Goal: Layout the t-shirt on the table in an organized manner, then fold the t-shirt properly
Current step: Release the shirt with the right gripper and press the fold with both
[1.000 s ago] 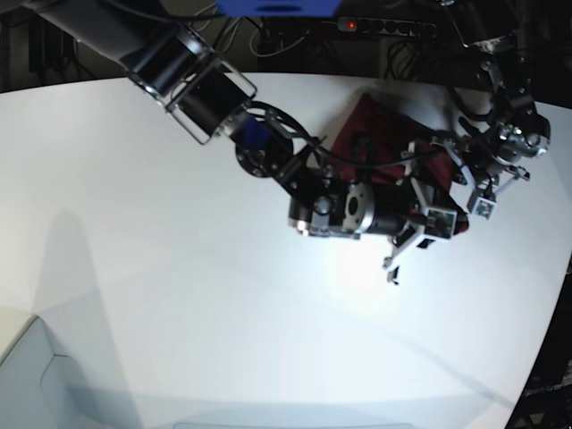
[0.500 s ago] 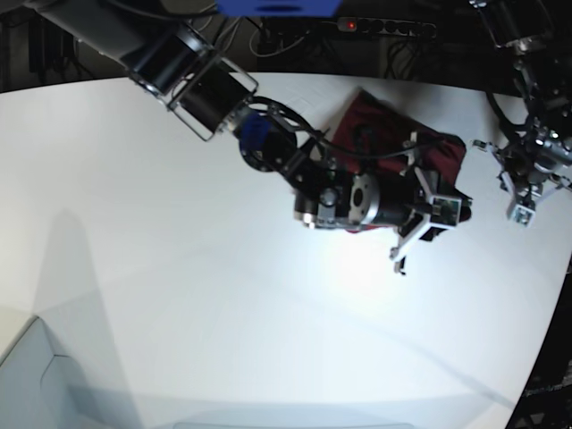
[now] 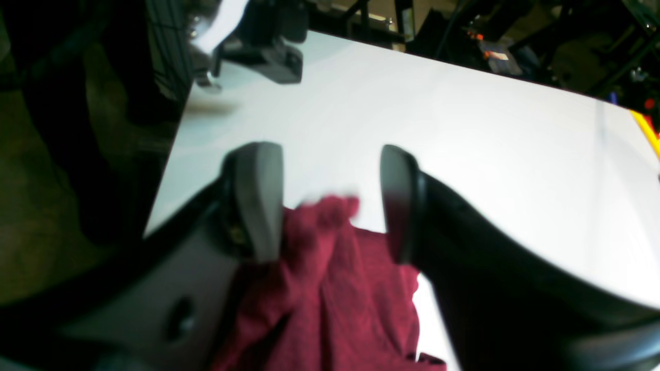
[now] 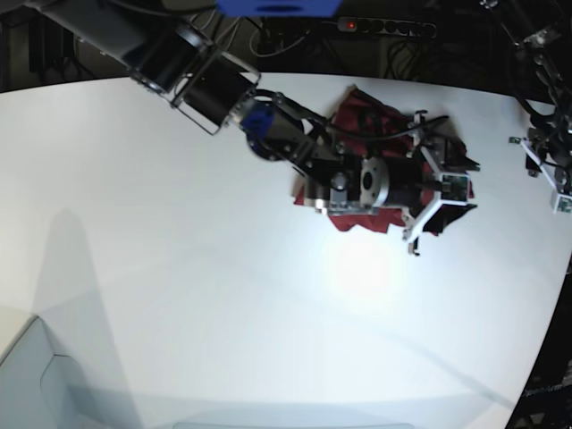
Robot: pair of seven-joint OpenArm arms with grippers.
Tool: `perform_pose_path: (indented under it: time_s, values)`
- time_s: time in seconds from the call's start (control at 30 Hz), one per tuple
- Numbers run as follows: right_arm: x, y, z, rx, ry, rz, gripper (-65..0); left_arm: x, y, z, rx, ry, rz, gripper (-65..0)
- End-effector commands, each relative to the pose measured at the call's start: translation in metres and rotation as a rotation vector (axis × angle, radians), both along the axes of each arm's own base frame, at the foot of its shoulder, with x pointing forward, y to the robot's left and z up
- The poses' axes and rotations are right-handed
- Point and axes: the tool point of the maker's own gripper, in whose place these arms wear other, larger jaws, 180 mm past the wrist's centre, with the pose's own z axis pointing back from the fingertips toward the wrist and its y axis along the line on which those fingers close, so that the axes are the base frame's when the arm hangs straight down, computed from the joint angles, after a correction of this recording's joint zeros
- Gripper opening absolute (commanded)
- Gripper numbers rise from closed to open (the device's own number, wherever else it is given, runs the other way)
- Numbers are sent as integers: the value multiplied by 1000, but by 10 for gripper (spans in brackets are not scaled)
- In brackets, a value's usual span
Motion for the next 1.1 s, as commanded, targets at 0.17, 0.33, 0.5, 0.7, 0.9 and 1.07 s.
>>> perform_pose_path:
  time_s: [0.17,0.33,0.5,0.7,0.9,1.07]
  values:
    - [26,-13,60,197,-18,-107,-254,17,-11,12,-20,-79,-9,-176]
    - [63,-64,72,293,21,-309,-252,40,-46,15,-107,-157,-14,-156]
    - [83,-133,32,230,55,-477,-253,79,-111,15,-156,-170,-180,-155]
    - [82,-207,-11,174,122,-665,-254,110,-206,11,-211,-144,-424,-155]
    - [66,-246,-40,150,198,-786,-254,112,-251,-15,-312,-80,-483,-155]
    - [53,-251,-54,124,231,-795,-254,111,-267,-24,-370,-79,-482,-155]
